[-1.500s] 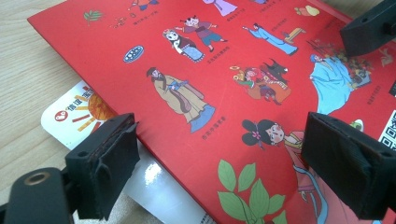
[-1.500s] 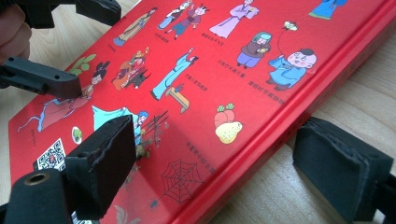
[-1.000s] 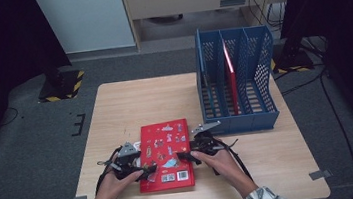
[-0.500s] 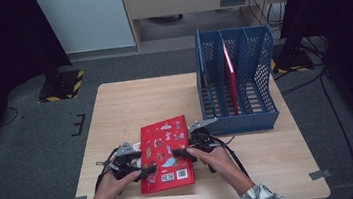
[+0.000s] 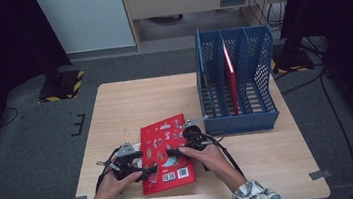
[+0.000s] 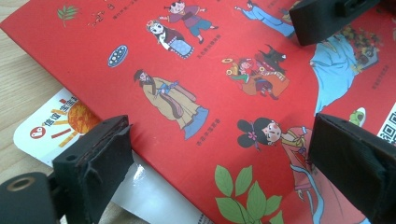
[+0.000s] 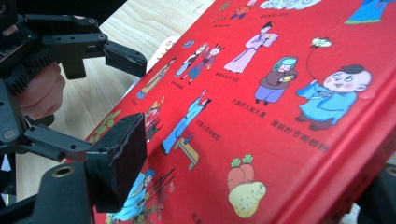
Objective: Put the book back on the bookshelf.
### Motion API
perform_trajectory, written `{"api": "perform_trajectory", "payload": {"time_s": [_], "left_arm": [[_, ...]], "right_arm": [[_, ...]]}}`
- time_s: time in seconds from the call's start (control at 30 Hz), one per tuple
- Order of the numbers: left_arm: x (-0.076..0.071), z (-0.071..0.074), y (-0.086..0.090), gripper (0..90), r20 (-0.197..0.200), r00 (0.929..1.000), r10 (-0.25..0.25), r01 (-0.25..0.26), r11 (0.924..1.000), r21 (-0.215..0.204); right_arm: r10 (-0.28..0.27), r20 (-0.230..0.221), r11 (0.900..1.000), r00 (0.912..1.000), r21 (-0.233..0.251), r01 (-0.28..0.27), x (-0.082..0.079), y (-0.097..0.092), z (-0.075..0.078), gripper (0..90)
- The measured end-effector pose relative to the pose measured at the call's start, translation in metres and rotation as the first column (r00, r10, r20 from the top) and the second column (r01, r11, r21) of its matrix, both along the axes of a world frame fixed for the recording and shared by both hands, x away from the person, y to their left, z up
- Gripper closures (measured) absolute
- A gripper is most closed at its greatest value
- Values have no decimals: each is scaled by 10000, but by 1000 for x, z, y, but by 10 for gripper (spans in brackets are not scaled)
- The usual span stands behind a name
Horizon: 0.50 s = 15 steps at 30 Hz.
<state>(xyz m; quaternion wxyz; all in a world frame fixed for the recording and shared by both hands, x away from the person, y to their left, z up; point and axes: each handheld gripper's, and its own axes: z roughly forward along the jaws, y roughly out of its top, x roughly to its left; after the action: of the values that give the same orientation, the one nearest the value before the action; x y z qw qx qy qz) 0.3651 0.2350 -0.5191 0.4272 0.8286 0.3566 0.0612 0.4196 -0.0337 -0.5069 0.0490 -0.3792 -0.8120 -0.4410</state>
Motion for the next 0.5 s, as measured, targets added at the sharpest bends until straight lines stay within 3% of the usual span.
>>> {"api": "perform_trajectory", "payload": {"time_s": [0.23,0.5], "left_arm": [[0,0,2,36,-80,9999,98,-99,9999,-127],[1,0,3,25,-107,9999,62,-65,9997,-246]], "right_arm": [[-38,224,10000,9997,-15,38,0,1,10,307],[7,167,9999,9999,120,-9,1,5,15,291]]}}
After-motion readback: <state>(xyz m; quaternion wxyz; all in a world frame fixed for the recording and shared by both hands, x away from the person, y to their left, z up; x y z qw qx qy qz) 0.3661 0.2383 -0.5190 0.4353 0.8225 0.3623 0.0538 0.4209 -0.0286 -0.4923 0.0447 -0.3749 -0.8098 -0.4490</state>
